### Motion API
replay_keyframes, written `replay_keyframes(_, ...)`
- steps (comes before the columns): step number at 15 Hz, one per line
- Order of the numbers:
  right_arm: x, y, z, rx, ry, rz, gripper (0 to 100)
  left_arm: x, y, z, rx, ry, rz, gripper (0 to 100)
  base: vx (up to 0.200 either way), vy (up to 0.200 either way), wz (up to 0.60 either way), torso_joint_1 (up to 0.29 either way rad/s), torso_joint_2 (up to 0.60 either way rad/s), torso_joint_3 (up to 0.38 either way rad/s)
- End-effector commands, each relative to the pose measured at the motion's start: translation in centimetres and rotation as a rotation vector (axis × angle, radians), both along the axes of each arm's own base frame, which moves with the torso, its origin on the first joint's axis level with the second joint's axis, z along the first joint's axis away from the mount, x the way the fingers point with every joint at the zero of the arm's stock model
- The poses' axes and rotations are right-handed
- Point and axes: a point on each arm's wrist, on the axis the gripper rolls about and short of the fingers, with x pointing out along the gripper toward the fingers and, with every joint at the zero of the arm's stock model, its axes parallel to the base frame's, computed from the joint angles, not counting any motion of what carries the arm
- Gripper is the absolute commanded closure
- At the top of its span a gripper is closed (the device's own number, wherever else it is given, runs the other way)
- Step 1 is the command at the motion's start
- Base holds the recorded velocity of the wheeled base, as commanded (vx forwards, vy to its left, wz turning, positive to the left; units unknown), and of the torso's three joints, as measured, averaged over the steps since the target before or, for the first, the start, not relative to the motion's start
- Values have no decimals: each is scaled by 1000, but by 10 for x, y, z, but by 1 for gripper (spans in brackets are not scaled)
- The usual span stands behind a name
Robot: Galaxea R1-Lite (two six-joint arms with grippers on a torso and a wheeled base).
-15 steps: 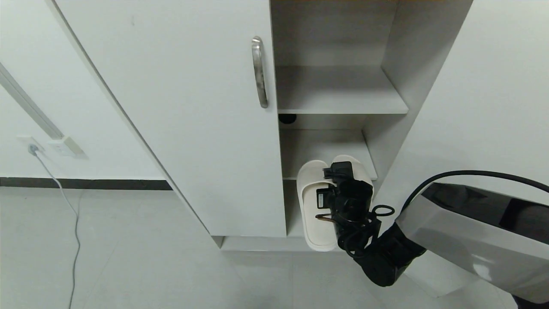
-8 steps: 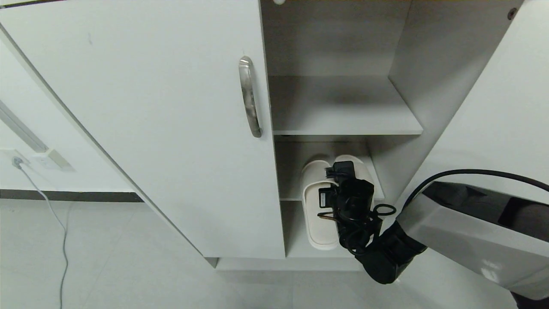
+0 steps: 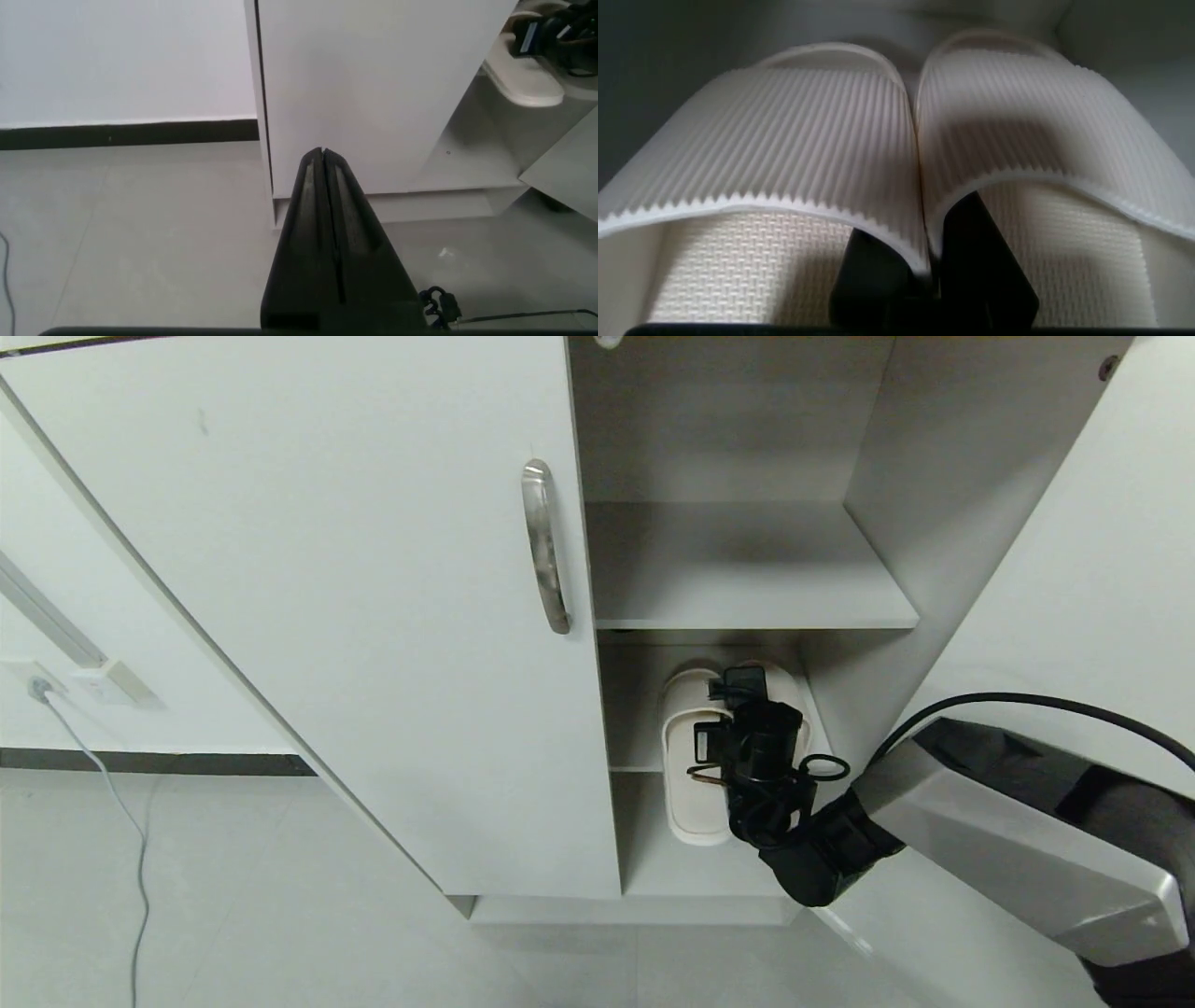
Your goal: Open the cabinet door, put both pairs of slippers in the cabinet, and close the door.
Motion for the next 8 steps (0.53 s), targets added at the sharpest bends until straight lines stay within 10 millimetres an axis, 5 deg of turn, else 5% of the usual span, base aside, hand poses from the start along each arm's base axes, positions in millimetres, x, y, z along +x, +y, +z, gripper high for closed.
replay_keyframes(1,15,3,-1,5,-8,-11,100,0,0,0,0,1,1,100,0,0,0,0,0,0)
replay_keyframes(8,56,9,18,11,-22,-5,100,0,0,0,-1,1,2,100,0,0,0,0,0,0)
